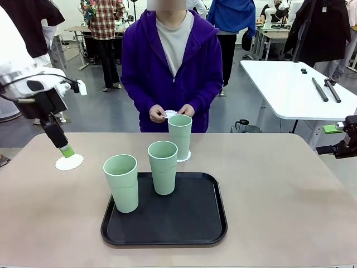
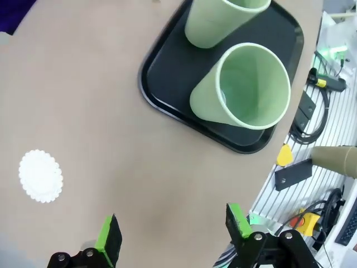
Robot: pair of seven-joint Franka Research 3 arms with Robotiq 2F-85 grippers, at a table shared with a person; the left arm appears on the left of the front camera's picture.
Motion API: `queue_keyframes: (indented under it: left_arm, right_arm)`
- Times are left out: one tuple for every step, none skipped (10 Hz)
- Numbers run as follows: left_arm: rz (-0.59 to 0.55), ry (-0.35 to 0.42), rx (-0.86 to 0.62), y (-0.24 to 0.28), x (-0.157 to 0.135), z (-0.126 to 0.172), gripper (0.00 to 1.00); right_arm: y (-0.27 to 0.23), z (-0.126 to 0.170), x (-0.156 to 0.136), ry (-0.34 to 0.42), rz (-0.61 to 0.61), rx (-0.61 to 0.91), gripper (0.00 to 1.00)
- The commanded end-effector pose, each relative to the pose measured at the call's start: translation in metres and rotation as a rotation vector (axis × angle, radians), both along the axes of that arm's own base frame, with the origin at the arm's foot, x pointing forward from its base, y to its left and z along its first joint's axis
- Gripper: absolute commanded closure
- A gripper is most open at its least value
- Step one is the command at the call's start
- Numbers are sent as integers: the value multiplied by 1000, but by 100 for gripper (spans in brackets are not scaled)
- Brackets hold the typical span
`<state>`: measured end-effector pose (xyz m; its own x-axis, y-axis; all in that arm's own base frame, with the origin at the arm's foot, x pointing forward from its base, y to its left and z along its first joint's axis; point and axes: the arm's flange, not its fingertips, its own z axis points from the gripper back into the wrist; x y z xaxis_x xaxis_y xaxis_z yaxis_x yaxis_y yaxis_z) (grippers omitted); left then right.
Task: Place coasters on the table and set cups on them.
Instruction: Take one Reusable plastic cup from the Flat Tray and place it on a coaster set by the human.
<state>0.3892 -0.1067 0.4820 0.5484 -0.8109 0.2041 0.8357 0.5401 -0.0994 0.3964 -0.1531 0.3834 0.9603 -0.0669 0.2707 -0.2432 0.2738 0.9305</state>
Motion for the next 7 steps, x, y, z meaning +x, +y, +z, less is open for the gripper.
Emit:
queue_keyframes:
  left_arm:
    - [-1,29,61,-4,-1,-9,0]
    - [0,0,0,0,0,0,0]
    - [0,0,0,0,0,0,0]
    - [0,0,0,0,0,0,0]
    - [0,0,0,0,0,0,0]
    - [-5,9,6,0,0,-4,0]
    - [-58,-17,-215,20,2,-6,0]
  right_arm:
    - [0,0,-1,-1,3,7,0]
    - [0,0,-1,-1,3,7,0]
    - [0,0,-1,-1,3,7,0]
    - [0,0,-1,-1,3,7,0]
    - [0,0,-1,-1,3,7,0]
    - [0,0,-1,-1,3,7,0]
    - [0,0,-1,-1,3,7,0]
